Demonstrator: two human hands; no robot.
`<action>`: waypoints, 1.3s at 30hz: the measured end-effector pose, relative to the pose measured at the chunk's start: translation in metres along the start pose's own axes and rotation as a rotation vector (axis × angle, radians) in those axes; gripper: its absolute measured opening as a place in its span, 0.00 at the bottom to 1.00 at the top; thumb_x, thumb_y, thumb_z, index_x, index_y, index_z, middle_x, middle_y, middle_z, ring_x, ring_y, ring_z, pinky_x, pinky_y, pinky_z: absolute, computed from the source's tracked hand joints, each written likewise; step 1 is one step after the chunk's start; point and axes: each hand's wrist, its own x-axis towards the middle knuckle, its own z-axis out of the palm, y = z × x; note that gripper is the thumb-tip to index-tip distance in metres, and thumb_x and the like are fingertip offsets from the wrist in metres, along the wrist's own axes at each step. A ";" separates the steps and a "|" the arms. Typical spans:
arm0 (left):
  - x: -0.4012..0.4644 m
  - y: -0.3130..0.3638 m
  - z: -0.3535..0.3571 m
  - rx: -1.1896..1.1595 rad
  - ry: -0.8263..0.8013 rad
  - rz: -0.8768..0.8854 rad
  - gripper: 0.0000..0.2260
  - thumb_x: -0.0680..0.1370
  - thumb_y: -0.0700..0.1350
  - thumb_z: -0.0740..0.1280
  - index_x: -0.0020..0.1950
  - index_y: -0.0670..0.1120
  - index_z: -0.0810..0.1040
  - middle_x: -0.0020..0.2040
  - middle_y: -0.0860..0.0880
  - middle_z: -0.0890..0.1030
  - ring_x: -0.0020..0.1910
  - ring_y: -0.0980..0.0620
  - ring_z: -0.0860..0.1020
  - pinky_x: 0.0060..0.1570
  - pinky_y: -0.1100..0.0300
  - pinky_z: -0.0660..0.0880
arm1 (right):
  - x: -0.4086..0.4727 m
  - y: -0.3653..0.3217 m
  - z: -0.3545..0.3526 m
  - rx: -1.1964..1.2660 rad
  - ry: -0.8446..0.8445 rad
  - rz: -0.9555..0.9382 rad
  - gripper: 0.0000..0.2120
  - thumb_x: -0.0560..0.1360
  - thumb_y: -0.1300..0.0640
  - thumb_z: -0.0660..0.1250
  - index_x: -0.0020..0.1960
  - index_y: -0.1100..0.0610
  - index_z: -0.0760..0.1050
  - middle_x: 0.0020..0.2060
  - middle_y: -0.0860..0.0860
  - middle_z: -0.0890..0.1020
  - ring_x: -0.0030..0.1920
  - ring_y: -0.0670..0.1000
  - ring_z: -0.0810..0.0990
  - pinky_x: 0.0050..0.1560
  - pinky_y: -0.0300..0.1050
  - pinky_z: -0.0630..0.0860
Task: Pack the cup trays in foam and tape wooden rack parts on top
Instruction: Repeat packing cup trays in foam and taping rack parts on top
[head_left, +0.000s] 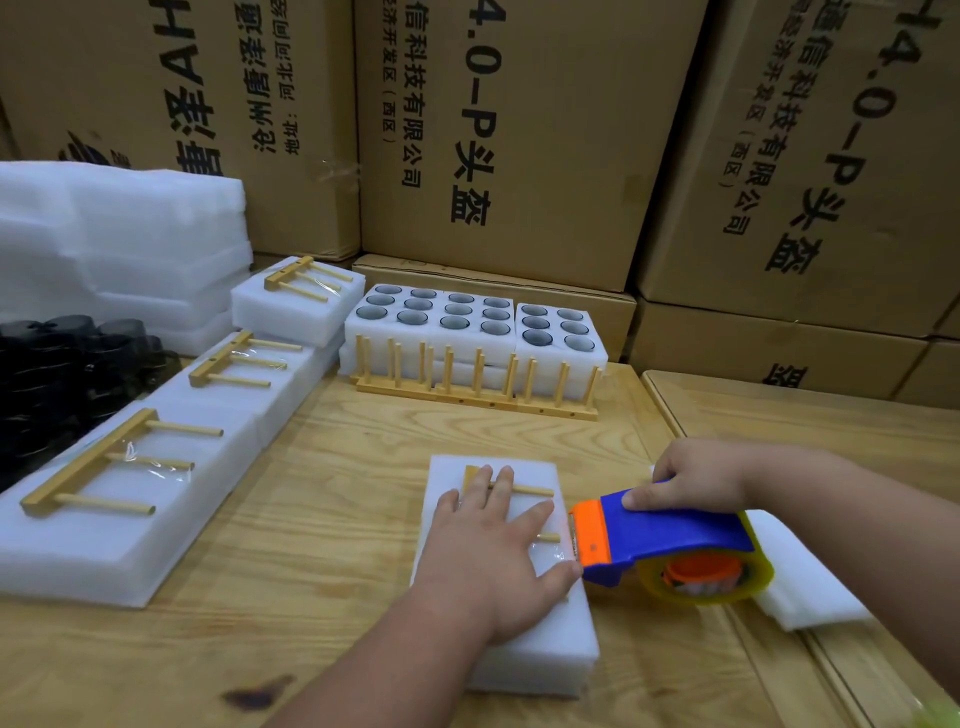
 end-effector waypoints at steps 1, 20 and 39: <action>0.000 0.000 0.000 0.002 0.000 0.000 0.36 0.74 0.76 0.46 0.81 0.64 0.51 0.84 0.48 0.42 0.81 0.47 0.37 0.78 0.42 0.43 | 0.002 -0.001 0.002 0.004 -0.007 0.009 0.31 0.68 0.22 0.64 0.40 0.51 0.81 0.36 0.46 0.81 0.37 0.47 0.79 0.38 0.43 0.72; -0.001 0.002 -0.003 0.039 -0.020 -0.002 0.36 0.75 0.76 0.45 0.81 0.64 0.50 0.84 0.47 0.41 0.82 0.46 0.38 0.78 0.41 0.44 | -0.009 0.003 0.021 0.376 -0.031 0.207 0.27 0.69 0.29 0.70 0.52 0.52 0.83 0.38 0.48 0.88 0.43 0.49 0.87 0.48 0.45 0.80; -0.005 0.002 -0.005 0.022 -0.013 0.002 0.35 0.77 0.74 0.46 0.82 0.63 0.51 0.84 0.47 0.41 0.82 0.47 0.38 0.78 0.42 0.45 | -0.038 0.001 0.025 0.196 0.179 0.327 0.20 0.75 0.34 0.66 0.43 0.51 0.75 0.41 0.49 0.79 0.41 0.47 0.78 0.37 0.42 0.68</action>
